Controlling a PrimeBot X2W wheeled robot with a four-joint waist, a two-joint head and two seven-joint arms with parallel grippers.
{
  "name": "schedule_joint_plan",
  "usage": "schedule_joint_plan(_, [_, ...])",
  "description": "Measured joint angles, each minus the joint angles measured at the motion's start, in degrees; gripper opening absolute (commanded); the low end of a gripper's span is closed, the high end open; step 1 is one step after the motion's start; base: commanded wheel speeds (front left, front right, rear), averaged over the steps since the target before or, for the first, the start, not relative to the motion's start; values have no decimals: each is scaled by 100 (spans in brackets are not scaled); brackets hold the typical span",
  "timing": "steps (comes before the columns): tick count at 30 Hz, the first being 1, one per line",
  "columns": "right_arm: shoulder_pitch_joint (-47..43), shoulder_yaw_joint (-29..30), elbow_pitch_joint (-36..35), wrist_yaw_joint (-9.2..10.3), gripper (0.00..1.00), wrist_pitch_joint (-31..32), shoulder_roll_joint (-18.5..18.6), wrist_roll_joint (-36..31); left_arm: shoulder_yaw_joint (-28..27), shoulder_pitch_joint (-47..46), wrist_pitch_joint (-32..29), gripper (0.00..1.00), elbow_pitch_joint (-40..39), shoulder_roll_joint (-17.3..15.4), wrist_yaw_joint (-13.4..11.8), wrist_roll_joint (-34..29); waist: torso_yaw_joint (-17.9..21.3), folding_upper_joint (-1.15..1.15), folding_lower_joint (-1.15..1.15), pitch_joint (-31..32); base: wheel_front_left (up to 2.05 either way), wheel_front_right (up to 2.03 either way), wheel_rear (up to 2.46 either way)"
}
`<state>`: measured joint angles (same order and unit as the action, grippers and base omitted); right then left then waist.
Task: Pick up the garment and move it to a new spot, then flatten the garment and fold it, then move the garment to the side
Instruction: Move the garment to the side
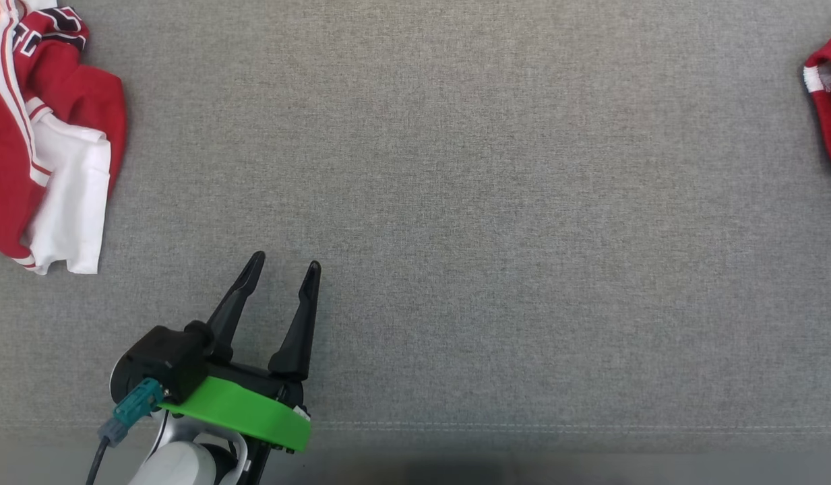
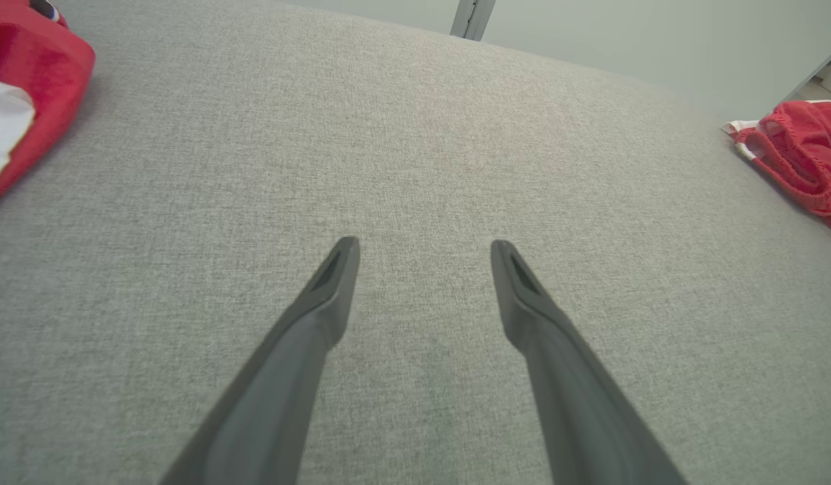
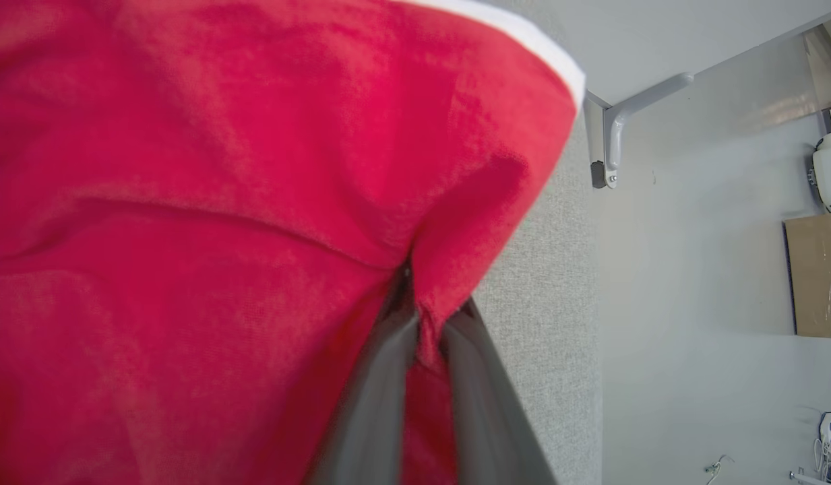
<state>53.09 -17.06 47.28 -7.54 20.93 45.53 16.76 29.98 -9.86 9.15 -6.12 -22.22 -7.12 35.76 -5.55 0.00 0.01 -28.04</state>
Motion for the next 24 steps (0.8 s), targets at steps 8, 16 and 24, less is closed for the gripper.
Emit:
schedule_joint_plan(8, [-2, 465, 370, 0, 100, -299, -280, -533, -9, -12, -35, 100, -57, -52, -51, -7, -11, 0, 0, 50, 0, 0, 0])
schedule_joint_plan(16, [-87, 720, 409, 0, 100, -539, -726, -875, -16, -8, -43, 100, -7, -49, -100, 21, 17, 0, 0, 297, 0, 0, 0])
schedule_joint_plan(24, [-181, 1093, 432, 0, 100, -826, -1115, -848, -10, 48, 56, 100, 146, 22, -107, 102, -9, 0, -1, 671, 0, 0, 0])
